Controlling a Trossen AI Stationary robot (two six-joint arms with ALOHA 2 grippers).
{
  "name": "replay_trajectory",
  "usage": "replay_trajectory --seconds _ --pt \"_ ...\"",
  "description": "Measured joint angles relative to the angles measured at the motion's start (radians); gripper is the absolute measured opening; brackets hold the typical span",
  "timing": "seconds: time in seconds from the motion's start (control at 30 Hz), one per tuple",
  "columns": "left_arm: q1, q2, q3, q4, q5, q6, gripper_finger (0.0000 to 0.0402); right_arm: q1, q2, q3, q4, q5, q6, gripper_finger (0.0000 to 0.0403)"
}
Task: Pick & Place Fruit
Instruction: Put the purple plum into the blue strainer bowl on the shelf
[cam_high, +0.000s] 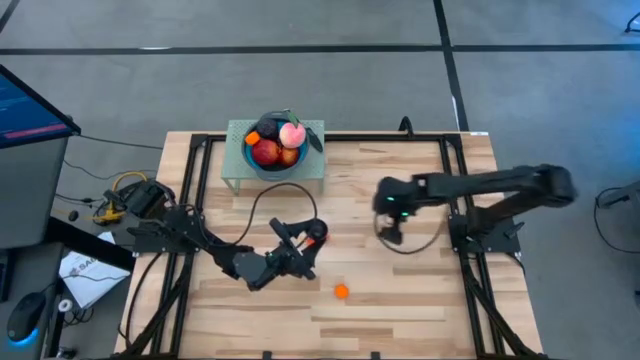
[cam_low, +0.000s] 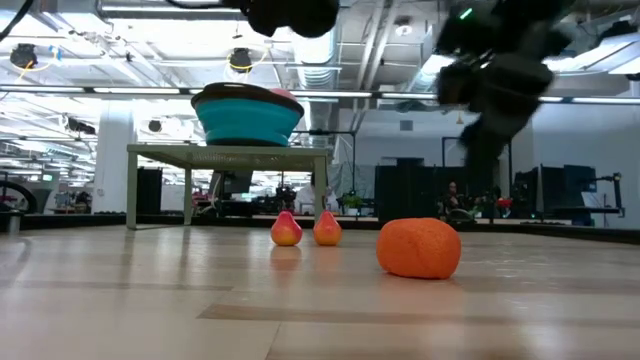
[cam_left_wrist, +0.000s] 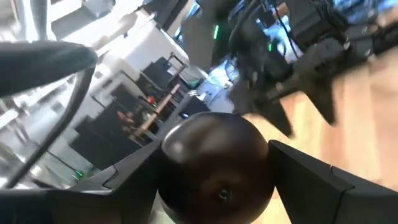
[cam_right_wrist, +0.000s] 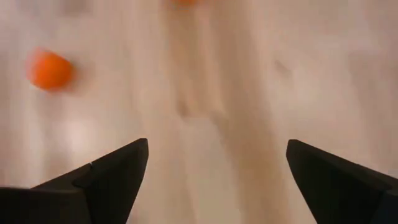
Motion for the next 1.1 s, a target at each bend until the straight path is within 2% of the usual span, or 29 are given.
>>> replay_trajectory --seconds 0.07,0.17,0.33,0.4,0.47,0.57,0.67,0.87,1.0,1.1 --pt "-0.005 0.0 -0.011 -0.001 0.006 -0.106 0.0275 0.05 -0.119 0.0 -0.114 0.111 0.024 0.0369" --pt "-0.023 -0.009 -0.012 -0.002 0.008 -0.227 0.0275 0.167 -0.294 -0.004 -0.131 0.242 0.096 0.036" --pt "-0.065 -0.089 -0.006 -0.029 0.0 -0.321 0.0275 0.439 -0.524 -0.074 0.065 0.5 0.21 0.0346" --pt "-0.079 -0.154 0.013 -0.136 -0.004 -0.381 0.0275 0.541 -0.576 -0.115 0.177 0.586 0.216 0.0342" --pt "-0.082 -0.223 0.058 -0.326 -0.001 -0.489 0.0275 0.629 -0.605 -0.157 0.286 0.662 0.215 0.0339" --pt "-0.071 -0.314 0.142 -0.66 0.012 -0.689 0.0275 0.735 -0.616 -0.207 0.388 0.754 0.209 0.0336" --pt "-0.034 -0.376 0.245 -0.942 0.075 -0.846 0.0275 0.811 -0.601 -0.252 0.441 0.827 0.214 0.0333" --pt "0.164 -0.393 0.49 -1.547 0.363 -1.176 0.0275 0.877 -0.497 -0.3 0.539 0.928 0.241 0.0331" --pt "0.357 -0.382 0.592 -1.814 0.551 -1.278 0.0275 0.871 -0.421 -0.306 0.605 0.929 0.242 0.0331" --pt "0.521 -0.384 0.621 -1.863 0.688 -1.286 0.0275 0.853 -0.366 -0.306 0.64 0.929 0.238 0.033"
